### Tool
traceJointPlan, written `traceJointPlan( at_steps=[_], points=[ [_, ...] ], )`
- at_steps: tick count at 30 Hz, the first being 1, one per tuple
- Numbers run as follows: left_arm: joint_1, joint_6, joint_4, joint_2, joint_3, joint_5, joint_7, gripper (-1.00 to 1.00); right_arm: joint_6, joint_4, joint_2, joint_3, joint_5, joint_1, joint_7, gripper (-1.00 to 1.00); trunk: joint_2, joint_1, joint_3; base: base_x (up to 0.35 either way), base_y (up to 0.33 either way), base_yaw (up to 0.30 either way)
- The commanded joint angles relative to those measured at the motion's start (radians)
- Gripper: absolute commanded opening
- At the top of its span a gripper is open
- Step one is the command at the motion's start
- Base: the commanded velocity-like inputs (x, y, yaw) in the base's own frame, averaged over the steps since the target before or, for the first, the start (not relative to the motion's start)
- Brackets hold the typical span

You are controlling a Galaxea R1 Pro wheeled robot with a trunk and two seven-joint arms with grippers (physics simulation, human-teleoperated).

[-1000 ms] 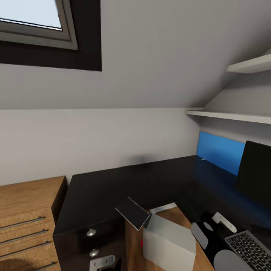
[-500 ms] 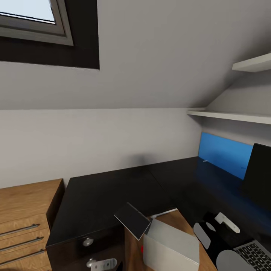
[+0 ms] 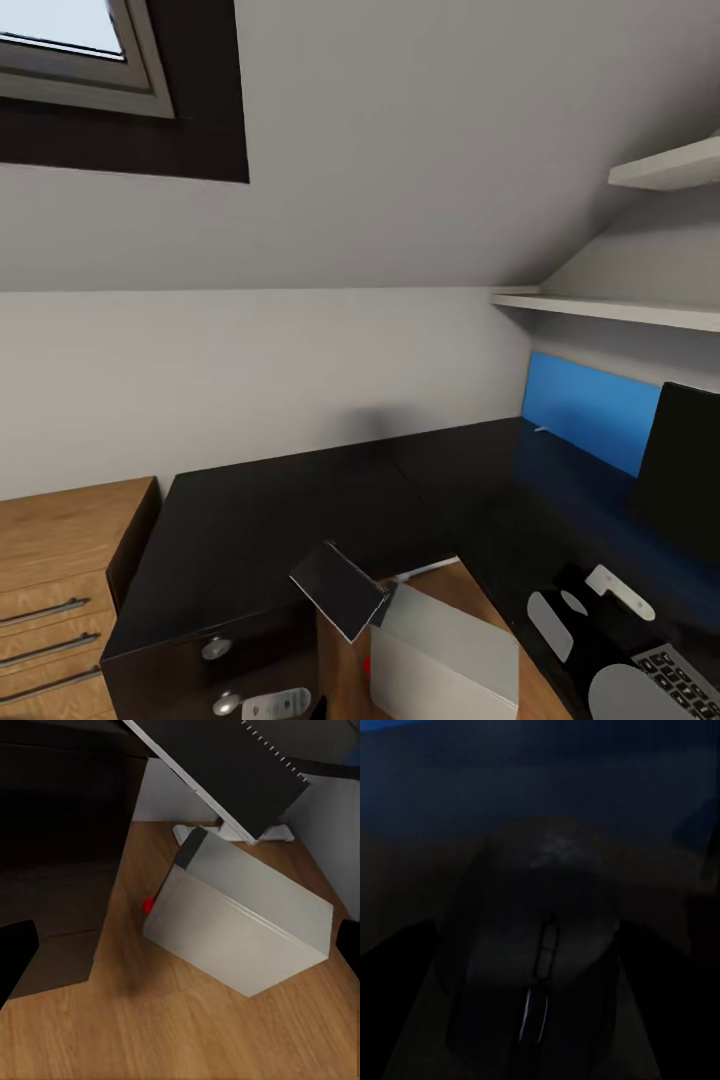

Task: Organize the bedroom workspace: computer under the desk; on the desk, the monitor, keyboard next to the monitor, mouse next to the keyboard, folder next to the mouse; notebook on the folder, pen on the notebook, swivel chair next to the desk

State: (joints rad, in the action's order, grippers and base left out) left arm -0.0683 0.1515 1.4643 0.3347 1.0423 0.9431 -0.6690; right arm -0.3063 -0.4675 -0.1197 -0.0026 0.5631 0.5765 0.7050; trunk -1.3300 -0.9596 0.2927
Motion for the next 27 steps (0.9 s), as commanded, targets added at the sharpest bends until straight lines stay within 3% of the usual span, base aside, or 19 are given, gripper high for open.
traceJointPlan(
  at_steps=[1, 14, 27],
  points=[
    [-0.002, 0.009, 0.001, 0.001, 0.004, 0.010, -0.004, 1.00, -0.004, -0.001, -0.003, 0.001, 0.007, 0.000, 0.001, -1.00, -0.001, 0.000, 0.001, 0.023, -0.088, 0.000],
    [-0.002, 0.011, 0.001, 0.003, 0.004, 0.009, -0.003, 1.00, 0.002, 0.006, -0.047, -0.036, 0.028, 0.013, 0.002, -1.00, -0.001, 0.000, 0.001, 0.004, -0.015, 0.000],
    [-0.001, 0.013, 0.002, 0.003, 0.005, 0.008, -0.004, 1.00, 0.003, 0.007, -0.073, -0.039, 0.030, 0.019, 0.001, -1.00, -0.001, 0.000, 0.001, 0.000, 0.000, 0.000]
  ],
)
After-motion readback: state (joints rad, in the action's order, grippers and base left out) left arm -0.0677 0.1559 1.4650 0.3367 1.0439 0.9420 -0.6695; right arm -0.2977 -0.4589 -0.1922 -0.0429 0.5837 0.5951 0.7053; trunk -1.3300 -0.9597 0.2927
